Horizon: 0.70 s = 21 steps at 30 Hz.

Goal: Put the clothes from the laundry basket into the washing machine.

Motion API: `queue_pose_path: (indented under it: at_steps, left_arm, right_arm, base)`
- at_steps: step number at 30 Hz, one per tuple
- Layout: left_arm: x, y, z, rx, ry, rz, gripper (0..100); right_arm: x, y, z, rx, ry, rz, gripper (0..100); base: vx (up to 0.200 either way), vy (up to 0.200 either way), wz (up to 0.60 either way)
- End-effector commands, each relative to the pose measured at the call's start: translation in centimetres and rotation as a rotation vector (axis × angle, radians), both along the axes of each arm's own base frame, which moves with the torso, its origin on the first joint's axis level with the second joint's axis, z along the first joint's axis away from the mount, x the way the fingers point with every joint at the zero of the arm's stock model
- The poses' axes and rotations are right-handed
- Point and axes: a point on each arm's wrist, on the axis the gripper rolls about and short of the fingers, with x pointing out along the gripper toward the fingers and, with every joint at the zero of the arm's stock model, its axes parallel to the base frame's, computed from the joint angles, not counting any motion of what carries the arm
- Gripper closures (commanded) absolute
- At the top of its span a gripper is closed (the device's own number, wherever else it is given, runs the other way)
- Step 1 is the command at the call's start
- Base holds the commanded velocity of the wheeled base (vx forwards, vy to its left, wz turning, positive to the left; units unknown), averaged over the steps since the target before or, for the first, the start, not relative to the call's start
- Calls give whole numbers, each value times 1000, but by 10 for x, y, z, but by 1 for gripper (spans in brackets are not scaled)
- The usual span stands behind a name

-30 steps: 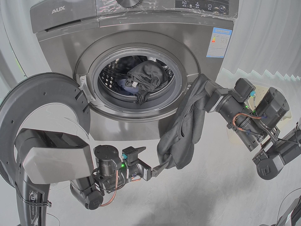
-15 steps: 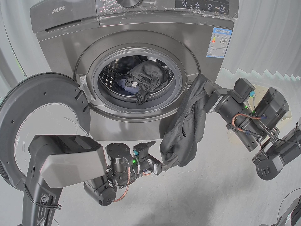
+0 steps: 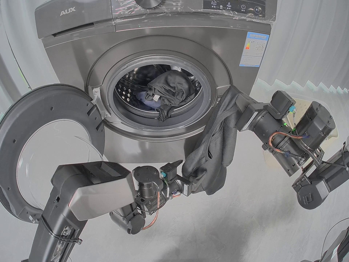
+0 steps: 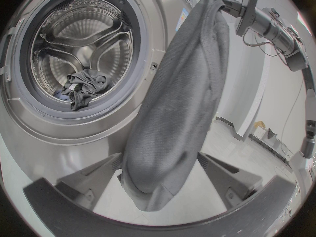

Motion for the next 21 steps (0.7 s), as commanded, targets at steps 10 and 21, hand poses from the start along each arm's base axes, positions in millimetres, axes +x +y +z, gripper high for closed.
queue_pose_path:
  at_steps: [10,21]
  left_arm:
    - [12,-3,0,-32,-25,52,100]
    - [-17,64,87,-61,-71,151,100]
  right_arm:
    - [0,0,-1,-1,2,-1,100]
    - [3,-5,-1,-2,1,-18,100]
  base:
    - [0,0,0]
    - [0,0,0]
